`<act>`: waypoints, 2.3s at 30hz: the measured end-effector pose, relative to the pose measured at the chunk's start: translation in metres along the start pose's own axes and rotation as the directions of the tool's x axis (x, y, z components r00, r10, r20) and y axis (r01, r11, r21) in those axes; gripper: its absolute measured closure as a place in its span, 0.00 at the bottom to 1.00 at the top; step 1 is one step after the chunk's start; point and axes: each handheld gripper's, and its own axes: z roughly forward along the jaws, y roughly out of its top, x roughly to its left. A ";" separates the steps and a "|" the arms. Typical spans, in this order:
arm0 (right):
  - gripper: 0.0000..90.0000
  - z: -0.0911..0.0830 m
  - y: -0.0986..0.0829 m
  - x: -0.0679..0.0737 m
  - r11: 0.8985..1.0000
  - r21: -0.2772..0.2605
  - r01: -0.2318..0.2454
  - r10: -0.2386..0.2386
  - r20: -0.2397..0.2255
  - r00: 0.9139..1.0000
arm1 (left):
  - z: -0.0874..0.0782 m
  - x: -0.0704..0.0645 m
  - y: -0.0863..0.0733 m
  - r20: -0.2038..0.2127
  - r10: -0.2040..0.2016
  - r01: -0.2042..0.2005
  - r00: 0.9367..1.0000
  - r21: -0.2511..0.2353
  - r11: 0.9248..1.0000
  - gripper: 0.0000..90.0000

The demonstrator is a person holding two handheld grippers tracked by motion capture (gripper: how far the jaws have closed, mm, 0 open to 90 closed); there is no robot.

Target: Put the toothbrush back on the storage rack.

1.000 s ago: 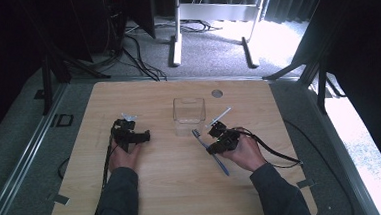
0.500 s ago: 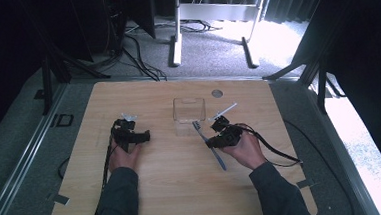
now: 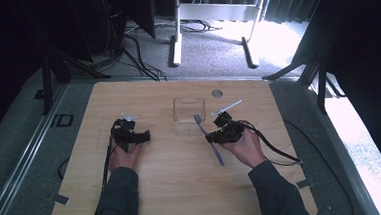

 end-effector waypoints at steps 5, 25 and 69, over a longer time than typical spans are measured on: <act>0.91 -0.003 0.001 -0.002 0.999 -0.032 -0.008 0.008 0.002 1.000 | 0.000 0.000 0.000 0.000 0.000 0.000 1.000 0.000 1.000 0.06; 0.91 -0.013 0.006 -0.009 0.990 -0.135 -0.050 0.052 0.008 0.999 | 0.000 0.000 0.000 0.001 0.000 0.000 1.000 0.000 1.000 0.06; 0.91 -0.030 0.014 -0.020 0.923 -0.366 -0.119 0.137 0.023 0.990 | 0.000 0.000 0.000 0.001 0.000 0.000 1.000 0.001 1.000 0.06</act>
